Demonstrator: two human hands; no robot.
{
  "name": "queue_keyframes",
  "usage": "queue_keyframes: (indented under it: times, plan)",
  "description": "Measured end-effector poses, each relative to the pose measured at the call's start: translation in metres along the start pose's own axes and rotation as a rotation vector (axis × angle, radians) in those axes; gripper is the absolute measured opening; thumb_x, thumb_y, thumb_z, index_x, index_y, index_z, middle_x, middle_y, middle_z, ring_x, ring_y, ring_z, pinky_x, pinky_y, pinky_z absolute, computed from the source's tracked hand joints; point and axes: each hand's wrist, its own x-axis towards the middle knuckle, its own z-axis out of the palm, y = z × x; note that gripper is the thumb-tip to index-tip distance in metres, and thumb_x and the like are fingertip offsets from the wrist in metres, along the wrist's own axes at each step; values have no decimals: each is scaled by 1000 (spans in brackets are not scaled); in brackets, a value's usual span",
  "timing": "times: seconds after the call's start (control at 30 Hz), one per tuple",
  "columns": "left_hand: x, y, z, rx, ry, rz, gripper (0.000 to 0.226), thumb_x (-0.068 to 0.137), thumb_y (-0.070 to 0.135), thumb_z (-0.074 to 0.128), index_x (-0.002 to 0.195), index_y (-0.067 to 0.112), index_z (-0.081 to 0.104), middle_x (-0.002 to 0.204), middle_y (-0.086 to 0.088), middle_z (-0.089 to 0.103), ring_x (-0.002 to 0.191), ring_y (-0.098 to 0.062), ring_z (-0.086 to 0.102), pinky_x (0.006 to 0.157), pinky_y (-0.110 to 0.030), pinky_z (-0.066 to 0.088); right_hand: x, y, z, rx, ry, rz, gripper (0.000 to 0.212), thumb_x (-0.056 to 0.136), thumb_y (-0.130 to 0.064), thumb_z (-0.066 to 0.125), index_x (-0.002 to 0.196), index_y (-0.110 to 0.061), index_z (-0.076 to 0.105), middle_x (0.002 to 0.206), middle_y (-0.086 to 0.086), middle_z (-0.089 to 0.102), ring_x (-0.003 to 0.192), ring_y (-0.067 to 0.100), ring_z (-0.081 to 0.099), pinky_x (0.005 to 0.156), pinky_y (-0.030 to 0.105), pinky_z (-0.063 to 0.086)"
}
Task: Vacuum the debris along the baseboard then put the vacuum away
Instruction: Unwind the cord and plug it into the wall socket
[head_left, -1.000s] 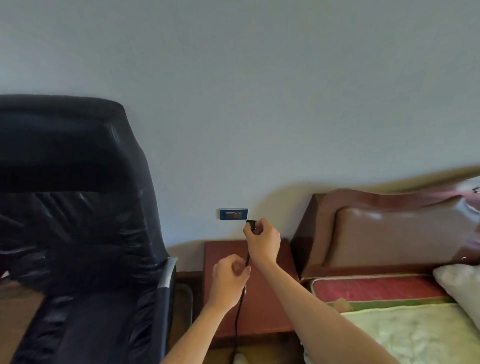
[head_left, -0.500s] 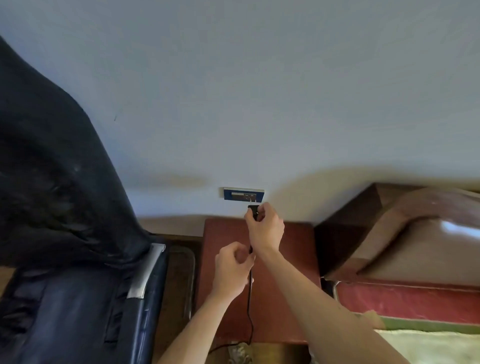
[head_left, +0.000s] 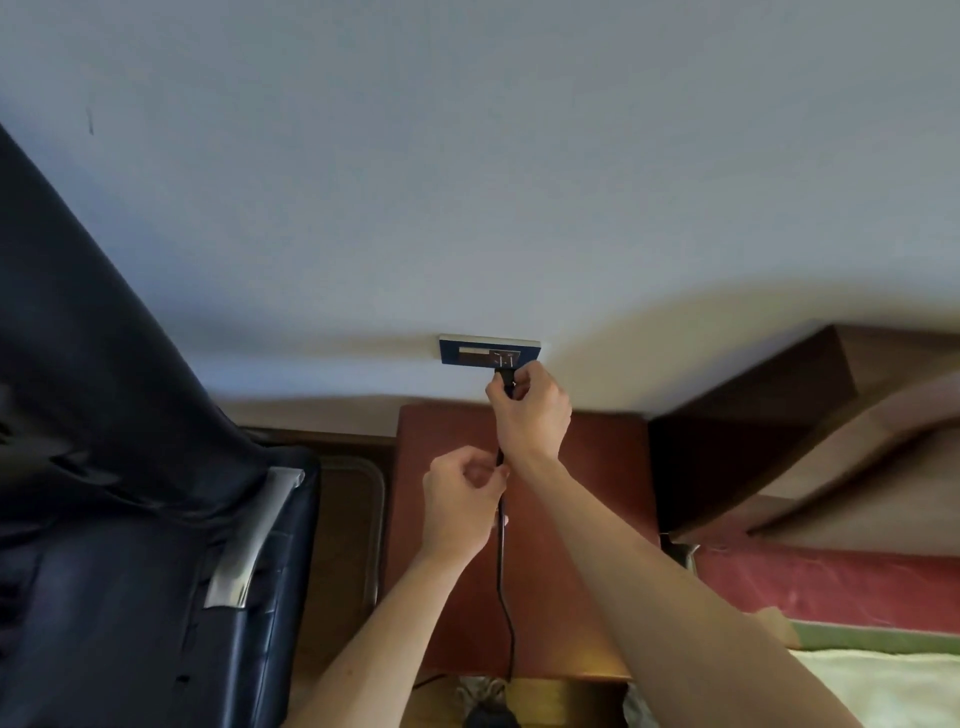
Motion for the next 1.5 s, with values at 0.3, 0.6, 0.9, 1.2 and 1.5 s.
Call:
queue_keyframes:
  times: [0.3,0.6,0.9,1.2,1.5]
  plan:
    - [14,-13,5,-46,-22,-27,5,86,15,74,89,10,73,74,-2,69,55,-20,70,48,-44,60,7,8,9,-34,52,-84,21,81,-24,68,72,-12,52,65,3,57,57,26,50,54,32,35]
    - [22,-24,5,-31,1,12,1,85,14,74,85,14,74,67,2,66,56,-21,68,48,-44,59,8,2,14,-28,60,-62,23,80,-21,67,70,-12,49,63,6,56,57,27,48,53,34,31]
    - [22,-28,7,-32,47,95,2,86,13,74,88,13,74,54,12,61,40,-10,58,47,-43,59,12,0,14,-49,45,-79,22,81,-20,66,71,-10,49,65,7,56,57,26,45,56,33,21]
    - [23,-30,12,-35,89,165,4,84,7,74,87,8,74,59,3,66,36,-8,54,41,-31,53,14,-1,13,-58,39,-97,24,82,-20,64,70,-11,45,63,8,55,57,26,40,58,36,17]
    - [31,-30,22,-122,106,148,3,84,7,75,87,6,73,58,3,62,45,-17,61,43,-38,57,26,-4,12,-55,20,-105,25,83,-23,64,70,-8,48,60,11,57,57,32,43,59,38,31]
